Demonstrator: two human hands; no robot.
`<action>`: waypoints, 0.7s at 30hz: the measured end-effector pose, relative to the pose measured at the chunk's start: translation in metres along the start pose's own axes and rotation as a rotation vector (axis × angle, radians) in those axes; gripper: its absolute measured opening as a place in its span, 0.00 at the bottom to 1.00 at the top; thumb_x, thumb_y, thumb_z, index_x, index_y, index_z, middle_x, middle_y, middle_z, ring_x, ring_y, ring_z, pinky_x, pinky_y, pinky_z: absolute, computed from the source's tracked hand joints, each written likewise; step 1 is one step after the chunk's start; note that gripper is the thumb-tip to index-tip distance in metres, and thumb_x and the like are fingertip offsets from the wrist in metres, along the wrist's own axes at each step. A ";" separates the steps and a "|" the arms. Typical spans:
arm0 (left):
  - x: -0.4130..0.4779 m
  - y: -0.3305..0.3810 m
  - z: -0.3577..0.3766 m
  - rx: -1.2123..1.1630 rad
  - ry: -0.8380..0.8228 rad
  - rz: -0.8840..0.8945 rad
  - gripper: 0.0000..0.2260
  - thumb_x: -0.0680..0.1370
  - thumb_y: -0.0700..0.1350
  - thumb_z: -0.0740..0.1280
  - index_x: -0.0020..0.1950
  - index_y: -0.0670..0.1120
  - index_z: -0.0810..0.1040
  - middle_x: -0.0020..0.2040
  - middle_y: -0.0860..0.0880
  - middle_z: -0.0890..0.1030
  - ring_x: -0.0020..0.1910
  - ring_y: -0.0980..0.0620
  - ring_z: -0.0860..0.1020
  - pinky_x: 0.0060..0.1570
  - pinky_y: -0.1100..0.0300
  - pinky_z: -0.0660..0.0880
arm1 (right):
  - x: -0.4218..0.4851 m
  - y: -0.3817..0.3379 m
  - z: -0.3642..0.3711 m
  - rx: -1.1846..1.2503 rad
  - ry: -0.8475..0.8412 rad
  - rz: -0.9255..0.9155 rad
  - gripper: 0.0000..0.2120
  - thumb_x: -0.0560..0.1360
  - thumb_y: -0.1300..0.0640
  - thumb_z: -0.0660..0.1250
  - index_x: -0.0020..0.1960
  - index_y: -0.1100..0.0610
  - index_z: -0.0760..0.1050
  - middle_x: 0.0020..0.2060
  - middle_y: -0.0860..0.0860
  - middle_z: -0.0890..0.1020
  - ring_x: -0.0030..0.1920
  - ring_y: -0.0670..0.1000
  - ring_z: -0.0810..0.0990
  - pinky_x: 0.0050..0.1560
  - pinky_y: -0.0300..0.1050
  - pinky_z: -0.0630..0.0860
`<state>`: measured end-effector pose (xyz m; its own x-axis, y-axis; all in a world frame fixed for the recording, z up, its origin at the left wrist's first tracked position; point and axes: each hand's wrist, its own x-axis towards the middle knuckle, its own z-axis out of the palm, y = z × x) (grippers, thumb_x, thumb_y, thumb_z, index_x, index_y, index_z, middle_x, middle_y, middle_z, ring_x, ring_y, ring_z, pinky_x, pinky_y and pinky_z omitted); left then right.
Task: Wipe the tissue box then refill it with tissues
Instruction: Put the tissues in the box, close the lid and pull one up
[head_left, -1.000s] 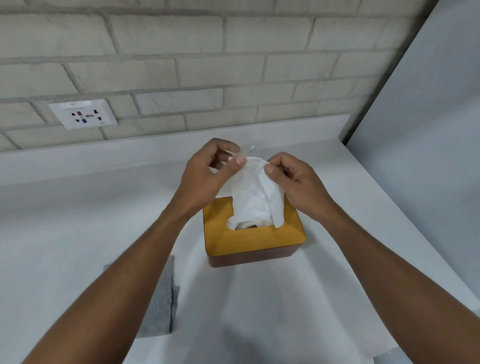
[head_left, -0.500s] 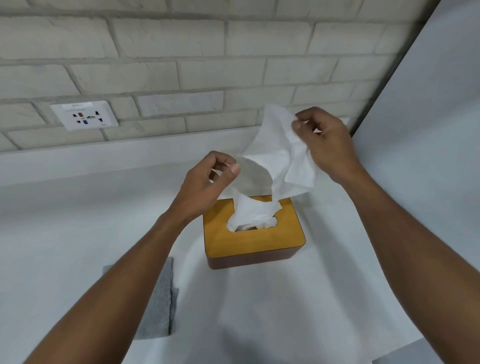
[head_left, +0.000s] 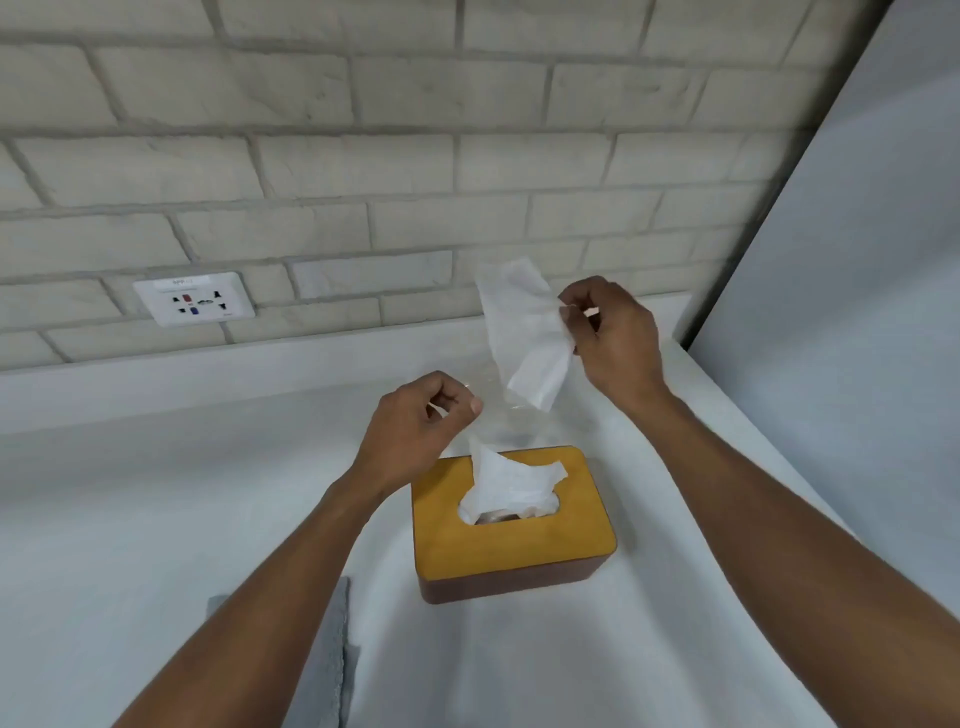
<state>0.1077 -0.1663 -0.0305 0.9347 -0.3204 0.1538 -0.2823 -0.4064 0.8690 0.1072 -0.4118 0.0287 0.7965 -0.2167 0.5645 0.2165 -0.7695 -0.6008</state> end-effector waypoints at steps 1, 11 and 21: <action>-0.001 -0.002 0.000 0.009 -0.002 -0.002 0.07 0.80 0.53 0.72 0.50 0.50 0.84 0.46 0.57 0.84 0.45 0.60 0.80 0.46 0.64 0.75 | -0.005 0.005 0.009 -0.047 -0.037 -0.007 0.05 0.78 0.58 0.65 0.49 0.50 0.78 0.45 0.46 0.81 0.38 0.50 0.82 0.43 0.53 0.80; 0.009 0.008 -0.007 0.076 -0.027 0.059 0.07 0.80 0.53 0.72 0.51 0.51 0.84 0.47 0.59 0.85 0.48 0.60 0.81 0.49 0.57 0.79 | -0.035 0.010 0.035 -0.182 -0.814 0.126 0.11 0.80 0.52 0.65 0.60 0.47 0.81 0.55 0.44 0.84 0.52 0.46 0.83 0.57 0.48 0.78; 0.013 0.006 -0.013 0.239 -0.075 0.056 0.08 0.80 0.56 0.71 0.50 0.52 0.83 0.47 0.59 0.84 0.49 0.60 0.81 0.51 0.54 0.80 | -0.037 -0.012 0.010 -0.067 -0.850 0.174 0.08 0.78 0.49 0.68 0.55 0.47 0.82 0.46 0.41 0.82 0.40 0.42 0.84 0.45 0.39 0.79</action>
<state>0.1213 -0.1613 -0.0173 0.9000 -0.4073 0.1554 -0.3847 -0.5742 0.7227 0.0808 -0.3881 0.0090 0.9724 0.1674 -0.1624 0.0404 -0.8066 -0.5897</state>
